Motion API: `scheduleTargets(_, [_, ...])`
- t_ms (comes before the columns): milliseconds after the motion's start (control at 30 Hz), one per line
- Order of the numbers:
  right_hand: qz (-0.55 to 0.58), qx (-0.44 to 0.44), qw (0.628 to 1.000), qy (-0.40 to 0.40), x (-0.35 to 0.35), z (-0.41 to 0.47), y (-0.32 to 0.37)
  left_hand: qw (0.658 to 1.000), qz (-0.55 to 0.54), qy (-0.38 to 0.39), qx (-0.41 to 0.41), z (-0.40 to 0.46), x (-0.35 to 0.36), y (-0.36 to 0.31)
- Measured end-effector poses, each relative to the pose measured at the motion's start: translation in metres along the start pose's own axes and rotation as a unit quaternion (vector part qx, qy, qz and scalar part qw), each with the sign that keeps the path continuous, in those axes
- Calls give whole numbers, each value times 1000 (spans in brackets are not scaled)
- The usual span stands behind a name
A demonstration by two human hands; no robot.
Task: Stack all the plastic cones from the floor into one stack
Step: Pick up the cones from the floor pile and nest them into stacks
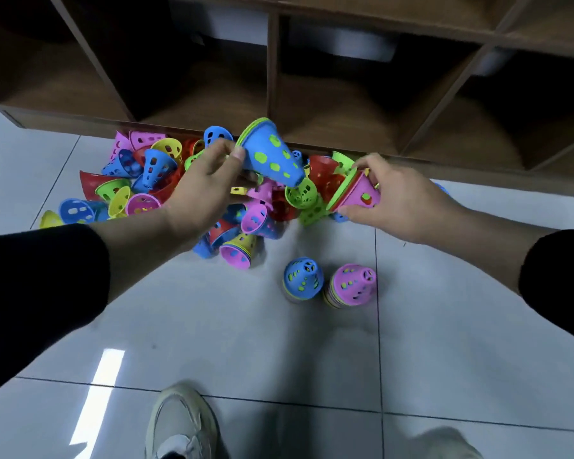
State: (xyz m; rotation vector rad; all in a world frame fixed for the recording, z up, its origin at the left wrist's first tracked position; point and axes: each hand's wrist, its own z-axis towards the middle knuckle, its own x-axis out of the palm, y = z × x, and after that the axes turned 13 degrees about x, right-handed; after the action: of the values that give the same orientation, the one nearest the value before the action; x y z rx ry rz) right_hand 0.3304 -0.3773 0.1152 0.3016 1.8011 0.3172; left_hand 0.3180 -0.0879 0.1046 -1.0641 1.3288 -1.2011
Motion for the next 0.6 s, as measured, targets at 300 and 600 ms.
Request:
scheduleTargets(300, [-200, -1, 964, 178, -16, -77, -13, 988, -45, 110, -94, -35, 20, -8])
scheduleTargets(600, [-314, -25, 939, 140, 31, -77, 4, 703, 563, 419, 117, -38, 48, -6])
